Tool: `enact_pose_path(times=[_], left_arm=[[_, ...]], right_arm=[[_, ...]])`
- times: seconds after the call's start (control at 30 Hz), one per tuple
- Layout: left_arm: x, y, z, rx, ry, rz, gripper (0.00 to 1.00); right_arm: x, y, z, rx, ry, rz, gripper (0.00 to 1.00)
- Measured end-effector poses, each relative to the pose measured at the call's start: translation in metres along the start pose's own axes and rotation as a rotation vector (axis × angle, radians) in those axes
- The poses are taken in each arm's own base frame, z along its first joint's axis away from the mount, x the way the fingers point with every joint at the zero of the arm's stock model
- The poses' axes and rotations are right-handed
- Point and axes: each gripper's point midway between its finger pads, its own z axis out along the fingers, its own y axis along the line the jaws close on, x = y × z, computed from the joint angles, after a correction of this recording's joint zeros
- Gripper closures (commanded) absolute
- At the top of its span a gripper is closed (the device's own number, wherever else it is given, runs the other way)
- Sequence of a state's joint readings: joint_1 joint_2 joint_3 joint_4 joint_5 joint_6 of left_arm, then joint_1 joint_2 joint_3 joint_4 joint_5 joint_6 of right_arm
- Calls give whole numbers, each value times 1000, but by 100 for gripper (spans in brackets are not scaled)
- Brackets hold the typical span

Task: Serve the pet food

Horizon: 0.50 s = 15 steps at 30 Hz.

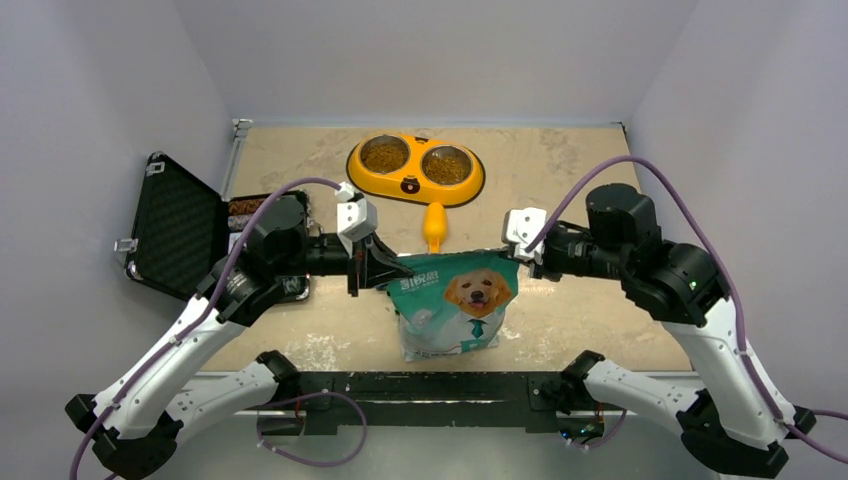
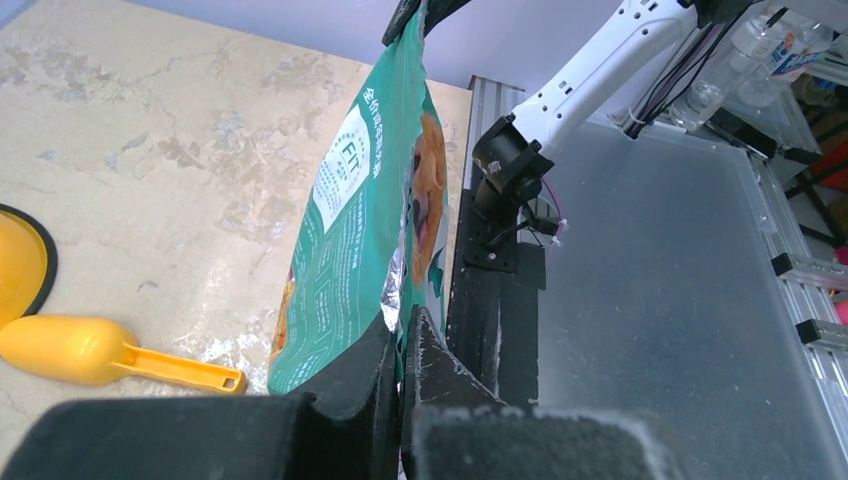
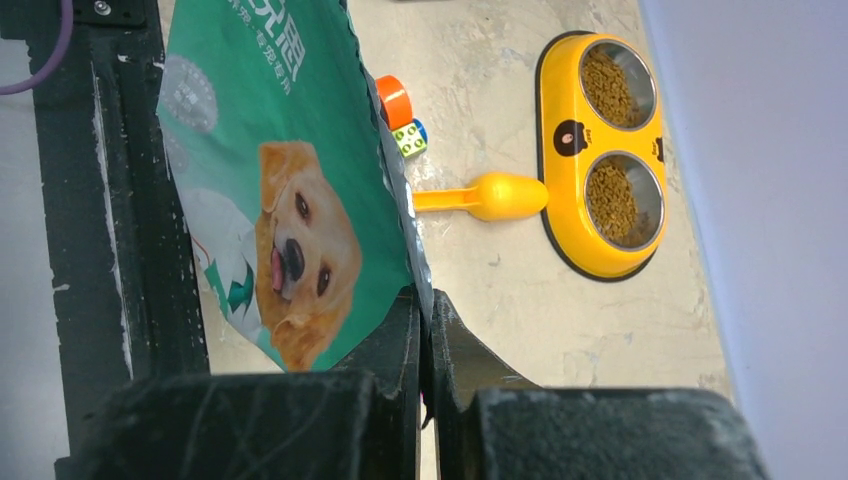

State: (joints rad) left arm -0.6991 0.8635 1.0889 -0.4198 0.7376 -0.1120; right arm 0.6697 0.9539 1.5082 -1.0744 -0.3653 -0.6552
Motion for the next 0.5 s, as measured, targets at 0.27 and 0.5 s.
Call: enact_pose_path(times=[0.27,0.5], left_arm=[[-4,-8,-2,30,-13,-12,100],[5,-19,-20,21,4,-47,100]], right_arm=[[12,3,-23,79,-3,19,100],[68,-17,-76,362,240,74,97]])
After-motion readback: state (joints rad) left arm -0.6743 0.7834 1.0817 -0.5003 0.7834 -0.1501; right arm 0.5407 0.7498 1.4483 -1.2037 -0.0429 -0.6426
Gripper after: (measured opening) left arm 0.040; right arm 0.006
